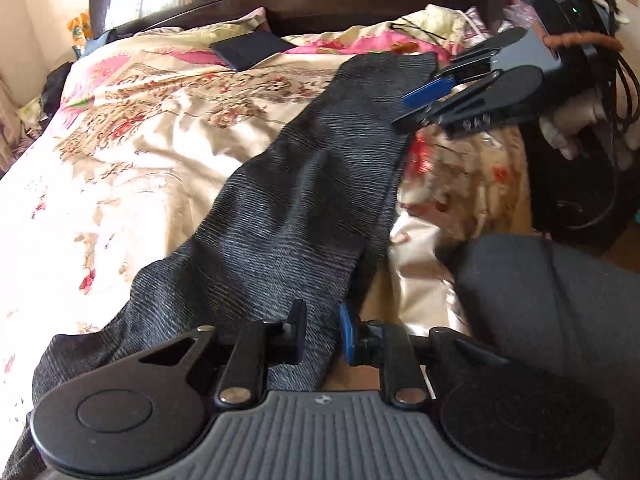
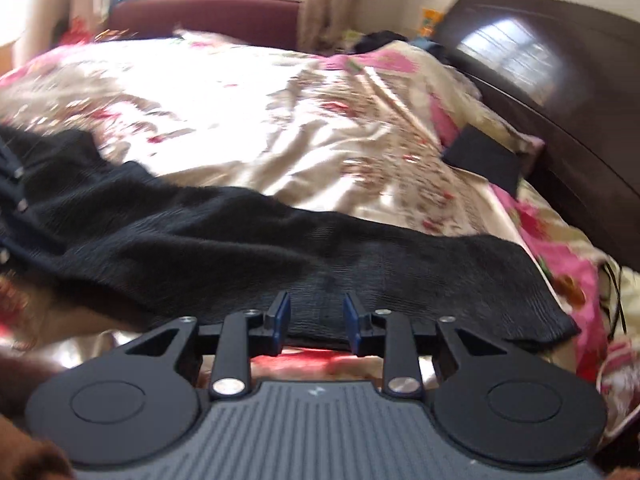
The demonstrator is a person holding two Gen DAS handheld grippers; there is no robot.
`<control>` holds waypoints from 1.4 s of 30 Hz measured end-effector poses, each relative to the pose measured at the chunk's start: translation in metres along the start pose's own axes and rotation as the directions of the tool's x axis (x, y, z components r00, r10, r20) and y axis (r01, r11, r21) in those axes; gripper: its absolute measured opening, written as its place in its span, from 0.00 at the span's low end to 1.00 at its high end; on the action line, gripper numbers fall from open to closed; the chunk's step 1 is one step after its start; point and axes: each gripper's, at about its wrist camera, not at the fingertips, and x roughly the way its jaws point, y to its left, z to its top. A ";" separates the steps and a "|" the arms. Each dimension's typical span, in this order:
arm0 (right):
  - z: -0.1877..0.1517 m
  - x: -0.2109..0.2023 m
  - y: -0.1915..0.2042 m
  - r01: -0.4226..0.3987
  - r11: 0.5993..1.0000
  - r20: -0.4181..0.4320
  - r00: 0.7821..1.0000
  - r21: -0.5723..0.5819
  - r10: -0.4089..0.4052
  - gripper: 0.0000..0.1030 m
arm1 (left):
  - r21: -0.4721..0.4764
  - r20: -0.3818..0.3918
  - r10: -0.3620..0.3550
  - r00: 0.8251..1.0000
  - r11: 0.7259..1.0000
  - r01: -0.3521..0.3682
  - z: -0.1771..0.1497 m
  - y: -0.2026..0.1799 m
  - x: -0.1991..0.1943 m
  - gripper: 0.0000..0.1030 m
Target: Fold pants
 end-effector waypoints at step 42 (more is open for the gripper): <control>-0.063 0.047 -0.162 -0.105 0.603 0.214 0.970 0.791 -0.111 0.64 | -0.077 -0.010 0.201 0.980 0.976 -0.201 -0.001 -0.009 0.030 0.60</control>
